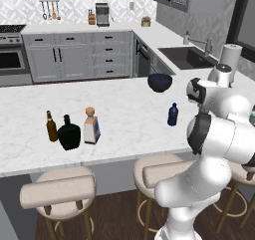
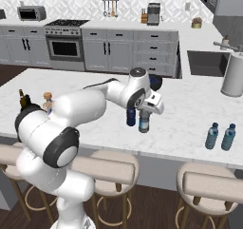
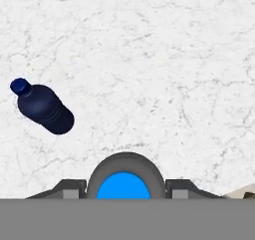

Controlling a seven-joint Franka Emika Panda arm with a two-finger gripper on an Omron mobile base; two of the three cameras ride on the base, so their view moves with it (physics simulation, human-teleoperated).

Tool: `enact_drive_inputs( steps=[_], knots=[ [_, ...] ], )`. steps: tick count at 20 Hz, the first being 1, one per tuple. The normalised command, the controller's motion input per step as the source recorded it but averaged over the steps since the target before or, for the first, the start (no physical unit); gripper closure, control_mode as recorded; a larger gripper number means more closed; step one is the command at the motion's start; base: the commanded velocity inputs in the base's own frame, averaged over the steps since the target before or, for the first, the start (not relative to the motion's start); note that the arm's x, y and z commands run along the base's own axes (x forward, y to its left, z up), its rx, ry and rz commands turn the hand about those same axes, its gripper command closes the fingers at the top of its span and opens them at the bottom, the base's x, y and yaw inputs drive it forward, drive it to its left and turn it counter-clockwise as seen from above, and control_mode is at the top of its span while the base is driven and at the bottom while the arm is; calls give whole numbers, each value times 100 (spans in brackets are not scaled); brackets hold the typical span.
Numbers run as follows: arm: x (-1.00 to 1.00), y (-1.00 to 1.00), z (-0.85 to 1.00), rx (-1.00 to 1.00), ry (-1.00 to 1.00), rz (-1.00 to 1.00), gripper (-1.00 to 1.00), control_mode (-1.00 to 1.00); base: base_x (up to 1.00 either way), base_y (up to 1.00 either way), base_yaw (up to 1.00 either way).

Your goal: Move the plastic bottles in the middle to the plastics group, and the glass bottles in the middle to the glass group.

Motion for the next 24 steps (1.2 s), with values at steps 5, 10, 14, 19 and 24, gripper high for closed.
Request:
enact_drive_inputs(
  steps=[5, 10, 14, 19, 24],
  knots=[
    [0, -100, 2, 4, 6, -24, 100, -100, 0, 0, 0],
    [0, -95, 0, 1, 1, -21, 100, -100, 0, 0, 0],
    [6, -67, -4, 0, 0, -11, 100, -100, 0, 0, 0],
    [-2, -47, -28, 0, -1, -8, 100, -100, 0, 0, 0],
    [-19, -9, -35, 0, -5, -8, 100, -100, 0, 0, 0]
  ],
)
